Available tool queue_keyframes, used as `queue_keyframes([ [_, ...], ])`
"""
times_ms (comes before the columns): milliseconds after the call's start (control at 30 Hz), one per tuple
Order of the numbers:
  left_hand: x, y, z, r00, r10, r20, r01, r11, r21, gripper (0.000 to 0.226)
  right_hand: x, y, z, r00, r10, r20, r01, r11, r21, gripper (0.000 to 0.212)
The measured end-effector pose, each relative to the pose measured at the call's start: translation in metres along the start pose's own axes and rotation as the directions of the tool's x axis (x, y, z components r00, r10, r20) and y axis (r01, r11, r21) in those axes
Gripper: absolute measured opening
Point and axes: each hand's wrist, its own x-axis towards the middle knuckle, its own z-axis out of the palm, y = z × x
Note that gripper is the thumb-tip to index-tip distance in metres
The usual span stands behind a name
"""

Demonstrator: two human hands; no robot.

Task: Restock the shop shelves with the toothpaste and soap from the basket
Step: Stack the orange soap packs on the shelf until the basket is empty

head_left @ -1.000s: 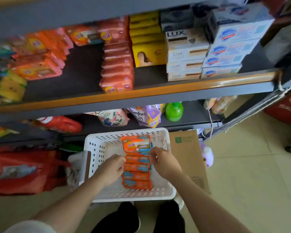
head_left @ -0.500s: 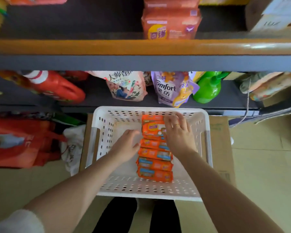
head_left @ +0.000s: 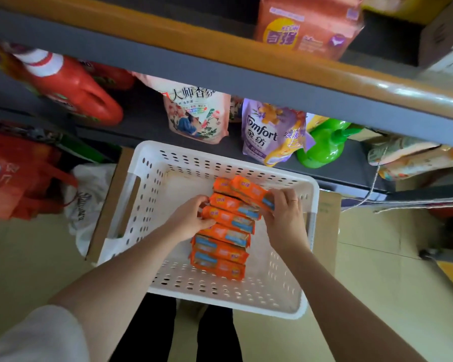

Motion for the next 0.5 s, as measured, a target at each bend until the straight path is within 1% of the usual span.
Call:
queue_keyframes([
  [67,0.000,-0.002,0.001,1.000,-0.015,0.014,0.016,1.000,-0.016,0.044,-0.002,0.000,-0.009,0.998,0.060,-0.011,-0.059,0.996,0.068,0.030],
  [167,-0.001,-0.006,0.003,1.000,-0.020,0.018,0.021,0.999,-0.025,0.037,-0.003,-0.004,-0.013,0.993,0.097,0.068,-0.105,0.986,0.127,0.031],
  [233,-0.001,-0.006,0.001,0.999,-0.002,0.045,-0.001,0.998,0.059,0.032,-0.005,-0.005,-0.012,0.992,0.104,0.076,-0.116,0.977,0.180,0.030],
  [333,0.004,-0.005,-0.003,0.989,-0.003,0.148,-0.024,0.984,0.179,0.030,-0.007,-0.003,-0.010,0.986,0.148,0.077,-0.163,0.956,0.243,0.029],
  [400,0.008,-0.004,-0.006,0.979,-0.013,0.205,-0.030,0.978,0.208,0.032,-0.008,-0.002,-0.010,0.972,0.212,0.104,-0.233,0.926,0.296,0.026],
  [500,0.013,-0.002,-0.011,0.971,0.006,0.239,-0.067,0.966,0.249,0.038,-0.010,-0.001,-0.010,0.951,0.267,0.158,-0.307,0.885,0.350,0.025],
])
